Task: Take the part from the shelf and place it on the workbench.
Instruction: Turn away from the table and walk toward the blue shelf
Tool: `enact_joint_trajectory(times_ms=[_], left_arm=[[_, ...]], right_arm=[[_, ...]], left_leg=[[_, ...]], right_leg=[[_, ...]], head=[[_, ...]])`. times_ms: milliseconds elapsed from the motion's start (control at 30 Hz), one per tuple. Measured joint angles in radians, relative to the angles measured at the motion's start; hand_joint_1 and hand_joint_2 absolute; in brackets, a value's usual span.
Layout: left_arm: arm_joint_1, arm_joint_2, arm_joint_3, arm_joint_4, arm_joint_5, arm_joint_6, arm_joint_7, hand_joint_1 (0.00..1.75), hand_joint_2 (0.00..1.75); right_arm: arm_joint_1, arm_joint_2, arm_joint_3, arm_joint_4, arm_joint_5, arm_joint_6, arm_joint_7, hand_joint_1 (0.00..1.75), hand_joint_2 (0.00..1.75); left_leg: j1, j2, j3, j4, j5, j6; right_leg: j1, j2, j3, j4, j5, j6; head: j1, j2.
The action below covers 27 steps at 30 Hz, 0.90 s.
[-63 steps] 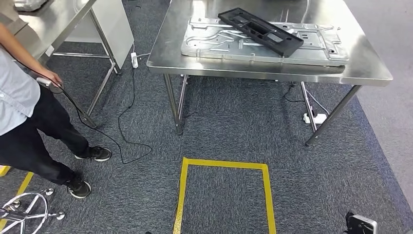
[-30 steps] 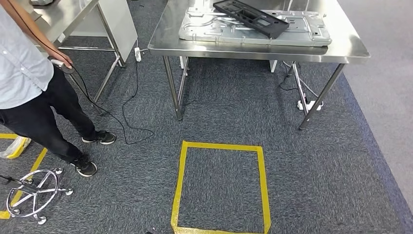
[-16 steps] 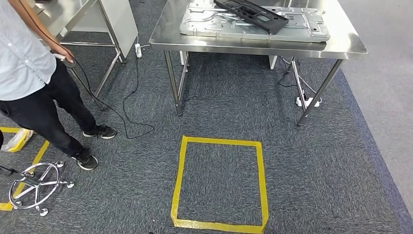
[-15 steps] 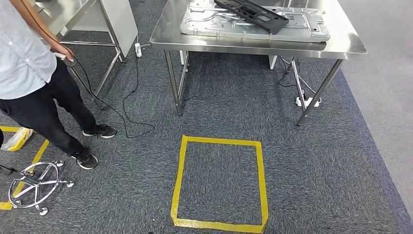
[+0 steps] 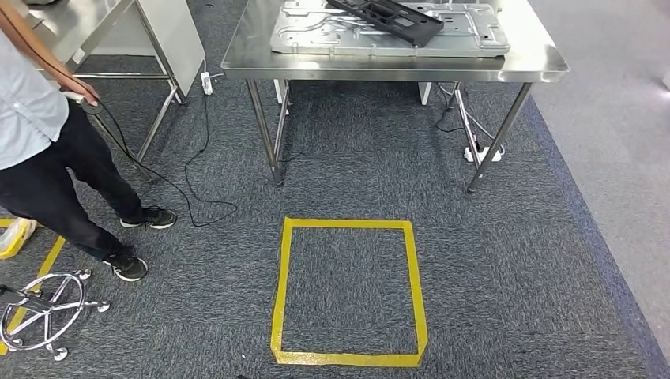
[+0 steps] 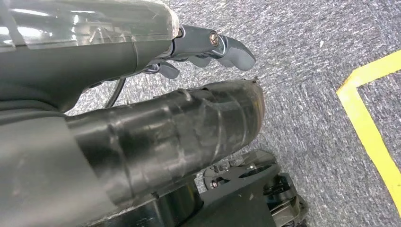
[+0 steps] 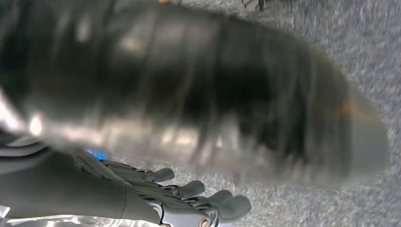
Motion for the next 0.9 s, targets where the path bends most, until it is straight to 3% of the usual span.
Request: enact_joint_trajectory(times_ms=[67,133,167,200,233,267,333,400,467,533,600,667,700,733,767,833,900], left_arm=[[0.000,0.000,0.000,0.000,0.000,0.000,0.000,0.00,0.00],[0.001,0.000,0.000,0.000,0.000,0.000,0.000,0.00,0.00],[0.003,0.000,0.001,0.000,0.000,0.000,0.000,0.00,0.00],[0.004,0.000,0.001,0.000,0.000,0.000,0.000,0.00,0.00],[0.005,0.000,0.001,0.000,0.000,0.000,0.000,0.00,0.00],[0.006,0.000,0.001,0.000,0.000,0.000,0.000,0.00,0.00],[0.007,0.000,0.001,0.000,0.000,0.001,-0.001,0.00,0.00],[0.006,0.001,0.002,0.000,0.000,0.002,-0.001,0.00,0.00],[0.005,0.001,0.003,0.000,0.001,0.002,-0.001,0.00,0.00],[0.005,0.000,0.004,0.000,0.002,0.002,-0.001,0.00,0.00],[0.006,-0.001,0.005,0.000,0.003,0.003,0.000,0.00,0.00],[0.008,-0.002,0.007,0.000,0.003,0.003,0.000,0.00,0.00],[0.009,-0.002,0.008,0.000,0.003,0.003,0.001,0.00,0.00],[0.009,-0.002,0.009,0.000,0.003,0.004,0.001,0.00,0.00],[0.009,-0.002,0.009,0.000,0.003,0.004,0.001,0.00,0.00],[0.008,-0.002,0.009,0.000,0.003,0.004,0.000,0.00,0.00],[0.006,-0.002,0.010,0.000,0.003,0.006,-0.001,0.00,0.00]], right_arm=[[0.000,0.000,0.000,0.000,0.000,0.000,0.000,0.00,0.00],[-0.001,0.000,0.000,0.000,0.001,0.000,0.001,0.00,0.00],[-0.002,0.000,0.000,0.000,0.001,0.000,0.001,0.00,0.00],[-0.001,0.000,0.000,0.001,0.002,0.001,0.001,0.00,0.00],[-0.001,0.000,0.000,0.001,0.002,0.002,0.001,0.00,0.00],[0.000,0.000,0.000,0.002,0.003,0.005,0.001,0.00,0.00],[-0.001,0.002,0.000,0.004,0.006,0.010,0.001,0.00,0.00],[-0.003,0.005,0.000,0.005,0.008,0.015,0.000,0.00,0.00],[-0.002,0.006,0.000,0.006,0.010,0.019,-0.002,0.00,0.00],[0.000,0.006,0.000,0.006,0.011,0.023,-0.004,0.00,0.00],[0.000,0.006,0.000,0.007,0.011,0.026,-0.006,0.00,0.00],[0.000,0.006,0.000,0.007,0.011,0.027,-0.007,0.00,0.00],[0.000,0.006,0.000,0.007,0.012,0.027,-0.008,0.00,0.00],[0.001,0.006,0.000,0.008,0.013,0.027,-0.009,0.00,0.00],[0.002,0.006,0.000,0.008,0.013,0.028,-0.009,0.00,0.00],[0.002,0.006,0.001,0.008,0.014,0.029,-0.011,0.00,0.00],[0.000,0.006,0.001,0.008,0.014,0.033,-0.015,0.00,0.00]], left_leg=[[0.004,-0.022,-0.024,0.058,-0.044,-0.010],[0.008,-0.044,-0.079,0.182,-0.112,-0.017],[0.009,-0.048,-0.104,0.239,-0.132,-0.019],[0.009,-0.050,-0.117,0.268,-0.134,-0.019],[0.009,-0.052,-0.112,0.260,-0.116,-0.017],[0.009,-0.056,-0.090,0.213,-0.081,-0.012],[0.007,-0.088,-0.029,0.080,-0.013,0.001],[0.005,-0.115,0.001,0.002,0.008,0.010],[0.003,-0.107,0.003,-0.012,0.008,0.016],[0.006,-0.089,0.008,-0.028,0.022,0.028],[0.008,-0.067,0.009,-0.041,0.034,0.037],[0.005,-0.045,0.003,-0.039,0.035,0.041],[0.004,-0.033,0.000,-0.036,0.035,0.041],[0.004,-0.022,-0.002,-0.033,0.033,0.040],[0.004,-0.011,-0.003,-0.029,0.031,0.039],[0.002,0.006,-0.004,-0.021,0.024,0.033],[-0.002,0.019,-0.004,-0.013,0.017,0.024]], right_leg=[[-0.003,0.010,-0.003,-0.005,0.007,-0.011],[-0.003,0.021,-0.009,-0.005,0.011,-0.017],[-0.002,0.029,-0.012,-0.005,0.012,-0.019],[-0.001,0.037,-0.013,-0.004,0.013,-0.020],[-0.001,0.046,-0.013,-0.004,0.014,-0.020],[0.000,0.055,-0.012,-0.004,0.015,-0.019],[0.001,0.073,-0.011,-0.003,0.018,-0.014],[0.000,0.090,-0.018,-0.002,0.024,-0.005],[-0.001,0.105,-0.025,-0.007,0.033,0.010],[0.000,0.092,-0.032,0.005,0.023,0.020],[0.002,0.057,-0.068,0.085,-0.031,0.025],[0.002,0.037,-0.121,0.207,-0.093,0.031],[0.001,0.034,-0.136,0.243,-0.103,0.033],[0.001,0.030,-0.132,0.244,-0.094,0.035],[0.000,0.026,-0.109,0.208,-0.069,0.035],[0.003,0.000,-0.033,0.076,-0.015,0.030],[0.007,-0.022,0.009,-0.005,0.005,0.017]], head=[[0.000,0.000],[0.000,0.000],[0.000,0.000],[0.000,0.000],[0.000,0.000],[0.000,0.000],[0.000,0.000],[0.000,0.000],[-0.001,0.000],[0.000,0.000],[0.002,0.000],[0.003,0.000],[0.003,0.000],[0.003,0.000],[0.003,0.000],[0.003,0.000],[0.003,0.000]])
